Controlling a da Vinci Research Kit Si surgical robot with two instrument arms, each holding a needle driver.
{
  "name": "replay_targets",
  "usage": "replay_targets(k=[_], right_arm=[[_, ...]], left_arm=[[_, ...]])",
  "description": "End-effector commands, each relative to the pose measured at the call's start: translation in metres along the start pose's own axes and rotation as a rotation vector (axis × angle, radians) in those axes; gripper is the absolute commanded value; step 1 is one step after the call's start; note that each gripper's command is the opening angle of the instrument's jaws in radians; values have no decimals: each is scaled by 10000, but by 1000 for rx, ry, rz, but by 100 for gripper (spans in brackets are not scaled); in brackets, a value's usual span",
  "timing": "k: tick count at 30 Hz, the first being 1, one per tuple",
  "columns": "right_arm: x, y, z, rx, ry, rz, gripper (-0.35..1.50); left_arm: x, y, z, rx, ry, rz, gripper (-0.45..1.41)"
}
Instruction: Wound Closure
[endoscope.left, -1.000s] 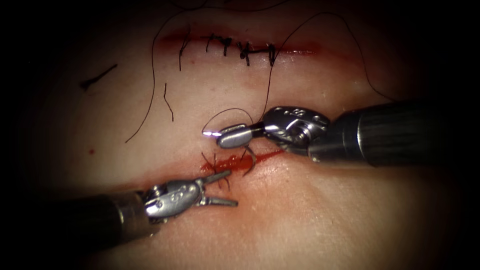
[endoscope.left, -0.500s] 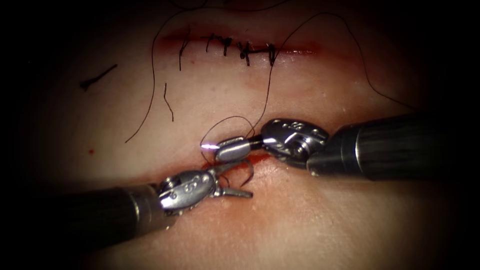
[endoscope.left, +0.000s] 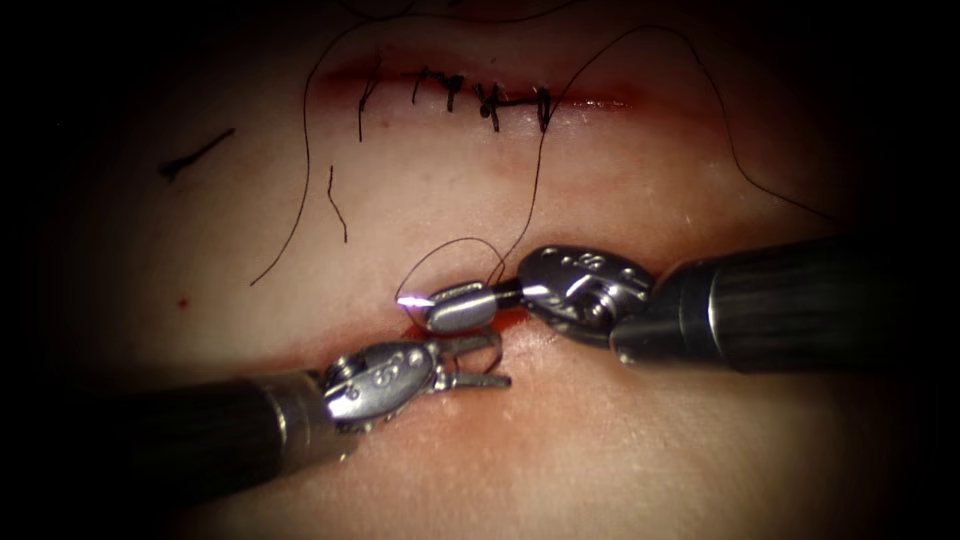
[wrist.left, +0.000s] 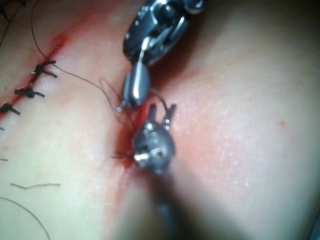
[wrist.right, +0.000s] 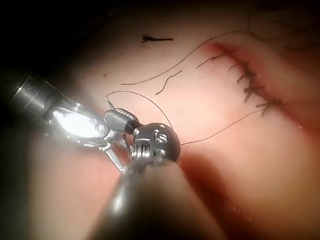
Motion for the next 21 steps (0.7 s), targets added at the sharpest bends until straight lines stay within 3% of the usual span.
replay_targets(k=[1,5,8,14,15,16,17,18,19,21], right_arm=[[-6,1,8,5,-1,1,-35],[-6,-1,8,6,-2,1,-35],[-6,-1,8,6,-2,1,-35],[-6,-3,8,8,7,1,-35],[-5,-2,8,4,8,2,-23],[-4,-2,7,-7,14,4,29],[-3,-1,7,-25,18,5,66],[-2,-1,6,-37,21,-5,91],[0,0,5,-51,24,-32,110],[1,0,3,-103,34,-51,125]], left_arm=[[-5,1,7,-3,2,0,4],[-5,4,7,-4,2,-6,-11],[-5,7,6,-7,3,-11,-45],[-3,17,1,-38,7,-55,-45],[-2,18,0,-42,7,-66,-45],[-1,19,0,-45,8,-79,-45],[1,20,0,-48,8,-85,-45],[2,21,-1,-51,9,-91,-45],[3,22,-1,-56,9,-103,-45],[5,22,-2,-42,8,-104,-45]])
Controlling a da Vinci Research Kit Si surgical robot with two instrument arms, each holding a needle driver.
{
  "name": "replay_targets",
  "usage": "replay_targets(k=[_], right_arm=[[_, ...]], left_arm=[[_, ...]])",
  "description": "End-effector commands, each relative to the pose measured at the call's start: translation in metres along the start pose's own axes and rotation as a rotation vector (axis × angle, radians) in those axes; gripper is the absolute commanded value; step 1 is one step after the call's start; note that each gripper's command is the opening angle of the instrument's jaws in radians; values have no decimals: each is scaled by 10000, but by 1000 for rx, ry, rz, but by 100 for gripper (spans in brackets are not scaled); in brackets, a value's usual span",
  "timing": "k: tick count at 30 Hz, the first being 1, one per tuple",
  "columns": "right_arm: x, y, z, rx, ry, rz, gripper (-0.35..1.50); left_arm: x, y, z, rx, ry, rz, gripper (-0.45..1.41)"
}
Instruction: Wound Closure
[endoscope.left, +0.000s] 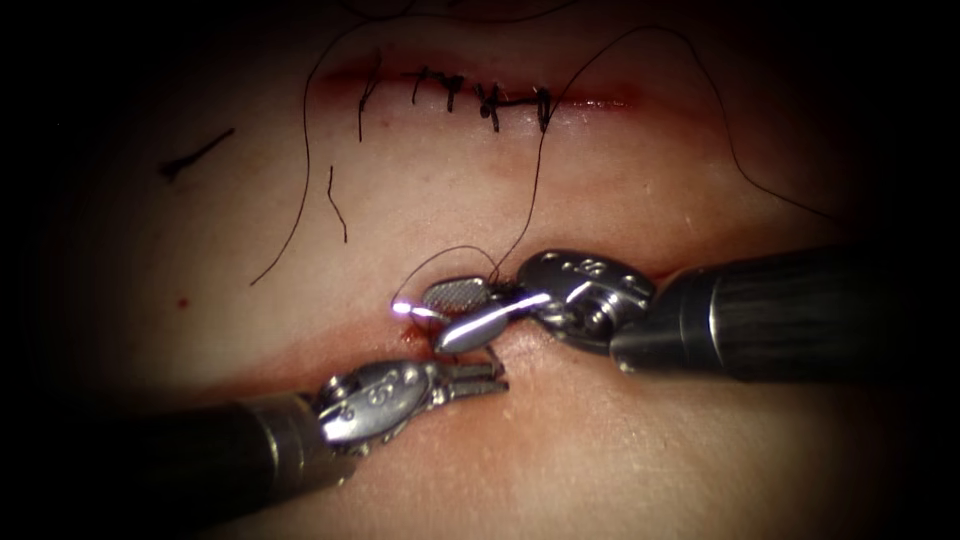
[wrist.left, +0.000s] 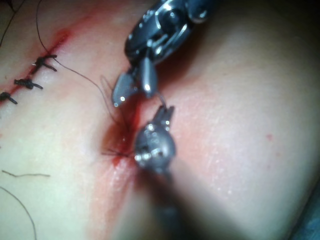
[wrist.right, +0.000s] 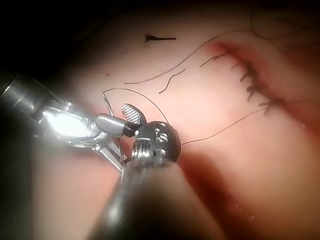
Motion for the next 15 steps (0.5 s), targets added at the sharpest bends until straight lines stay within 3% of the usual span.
replay_targets(k=[1,7,10,15], right_arm=[[-4,4,3,-53,7,-56,128],[7,10,-14,-149,9,-144,128],[14,9,-24,-273,3,-204,131],[22,-22,-21,-412,-25,-284,130]], left_arm=[[-6,0,8,9,-1,-7,-45],[-5,-1,4,49,-7,-74,-45],[-1,-3,1,87,-5,-108,-45],[0,-8,0,128,-10,-144,-45]])
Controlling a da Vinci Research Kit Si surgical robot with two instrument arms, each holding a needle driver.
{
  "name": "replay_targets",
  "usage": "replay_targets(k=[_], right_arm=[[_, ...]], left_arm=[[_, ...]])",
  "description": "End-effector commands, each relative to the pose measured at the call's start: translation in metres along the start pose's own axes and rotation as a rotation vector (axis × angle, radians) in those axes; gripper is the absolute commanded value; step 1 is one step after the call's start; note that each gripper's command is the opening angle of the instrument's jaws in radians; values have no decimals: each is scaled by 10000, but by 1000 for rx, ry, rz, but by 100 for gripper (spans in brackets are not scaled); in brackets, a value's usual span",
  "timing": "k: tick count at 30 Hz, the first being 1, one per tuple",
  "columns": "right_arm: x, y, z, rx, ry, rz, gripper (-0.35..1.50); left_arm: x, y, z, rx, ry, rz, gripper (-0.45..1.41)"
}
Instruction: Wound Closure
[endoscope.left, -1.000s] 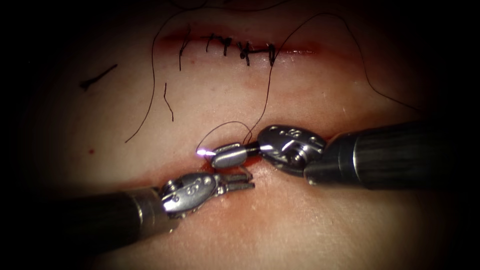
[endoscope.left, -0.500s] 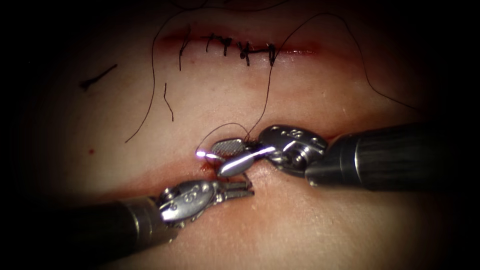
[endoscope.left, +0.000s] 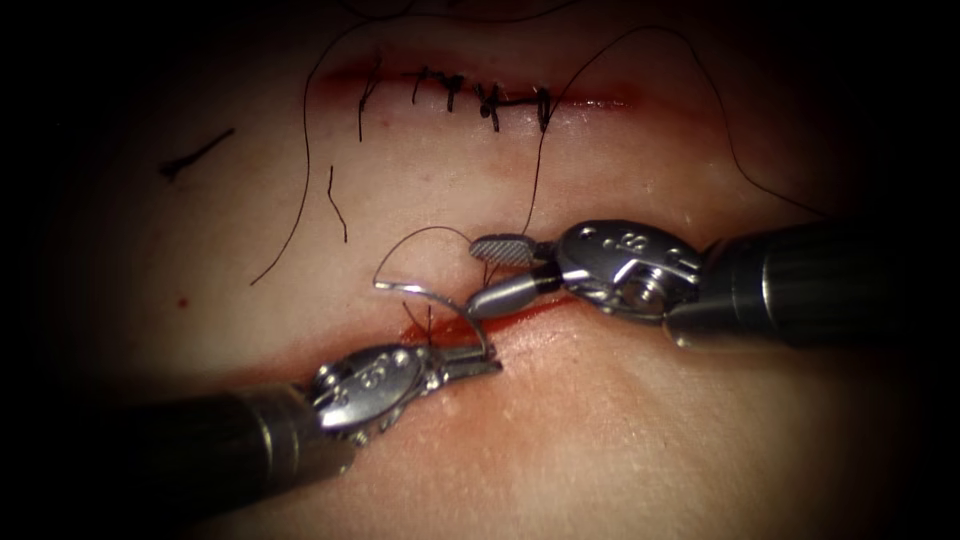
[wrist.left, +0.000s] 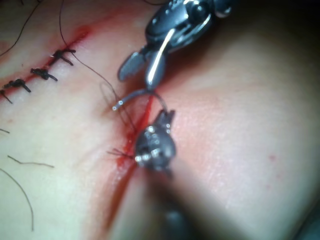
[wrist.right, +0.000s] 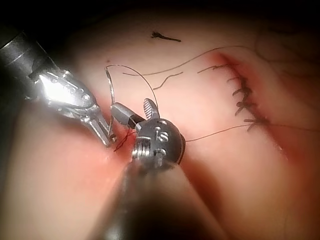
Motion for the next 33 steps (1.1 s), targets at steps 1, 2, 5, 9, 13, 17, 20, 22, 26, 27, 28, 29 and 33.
replay_targets(k=[1,2,5,9,13,17,20,22,26,27,28,29,33], right_arm=[[4,-15,3,-10,-6,-34,128],[11,-21,1,-34,-14,-65,126],[27,-38,-3,-138,-40,-151,123],[33,-63,1,-286,-99,-239,118],[30,-83,11,-399,-155,-358,115],[33,-92,19,-523,-143,-473,115],[38,-96,26,-591,-167,-528,113],[42,-96,29,-637,-191,-546,110],[43,-96,33,-697,-224,-559,105],[42,-96,34,-710,-237,-561,105],[42,-95,34,-727,-249,-561,103],[42,-94,34,-737,-258,-558,103],[38,-90,35,-784,-301,-554,100]], left_arm=[[-7,-2,9,7,-4,-7,-45],[-7,-3,9,14,-3,-14,-45],[-6,-6,9,41,1,-36,-45],[-5,-8,9,69,4,-48,-45],[-4,-9,10,90,6,-53,-45],[-4,-9,10,99,7,-56,-45],[-4,-9,10,103,7,-57,-45],[-4,-9,10,104,7,-58,-45],[-4,-9,10,106,7,-58,-45],[-4,-9,10,107,7,-58,-45],[-4,-9,10,107,7,-59,-45],[-4,-9,10,108,7,-59,-45],[-4,-8,10,109,8,-59,-45]])
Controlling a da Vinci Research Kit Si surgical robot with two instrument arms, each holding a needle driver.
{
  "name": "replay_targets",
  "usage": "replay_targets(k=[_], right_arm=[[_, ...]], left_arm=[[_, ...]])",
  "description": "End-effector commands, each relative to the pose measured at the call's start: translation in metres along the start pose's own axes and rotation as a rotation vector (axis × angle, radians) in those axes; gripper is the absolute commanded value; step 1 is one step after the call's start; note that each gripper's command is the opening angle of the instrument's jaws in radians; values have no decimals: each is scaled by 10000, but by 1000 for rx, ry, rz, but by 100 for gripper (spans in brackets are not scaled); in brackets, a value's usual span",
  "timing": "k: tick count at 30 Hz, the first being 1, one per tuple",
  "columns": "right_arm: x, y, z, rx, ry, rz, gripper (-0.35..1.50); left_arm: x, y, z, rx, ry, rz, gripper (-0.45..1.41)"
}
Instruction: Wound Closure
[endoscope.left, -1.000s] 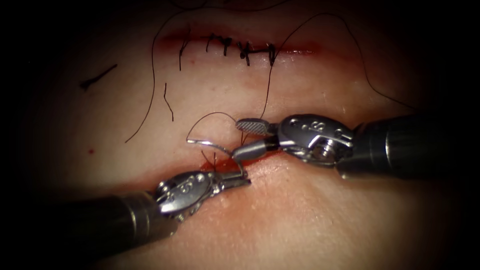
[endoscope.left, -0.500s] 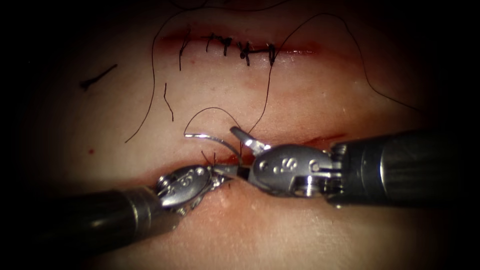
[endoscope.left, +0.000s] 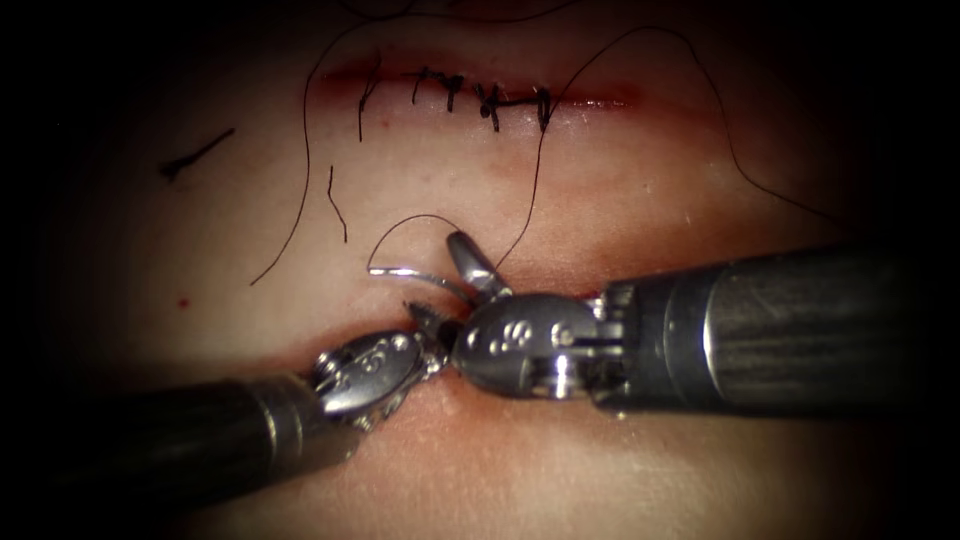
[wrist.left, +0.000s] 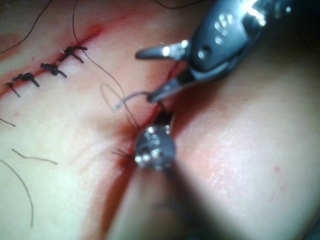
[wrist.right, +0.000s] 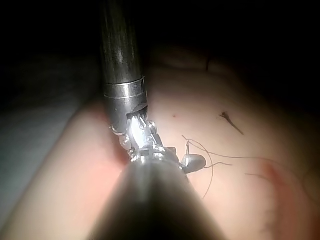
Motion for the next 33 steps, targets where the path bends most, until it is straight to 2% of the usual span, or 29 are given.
replay_targets(k=[1,5,11,21,26,29,30,31,33], right_arm=[[-2,-8,6,-13,-22,-11,96],[-8,-11,11,-43,-59,-16,88],[-18,-23,25,-47,-113,-39,86],[-24,-42,38,-29,-151,-69,83],[-24,-41,38,-26,-159,-71,57],[-23,-42,36,-26,-166,-95,24],[-24,-42,36,-30,-173,-113,-15],[-24,-41,35,-32,-180,-124,-30],[-26,-40,34,-41,-202,-151,-35]], left_arm=[[-5,1,7,-2,-1,-1,-45],[-5,2,7,-1,-1,-2,-45],[-5,4,8,1,0,-9,-45],[-6,6,7,3,0,3,-45],[-6,8,7,5,0,8,-45],[-6,8,7,5,-1,14,-45],[-6,9,7,5,-1,14,-45],[-6,9,7,5,-1,14,-45],[-6,9,7,5,-1,13,-45]])
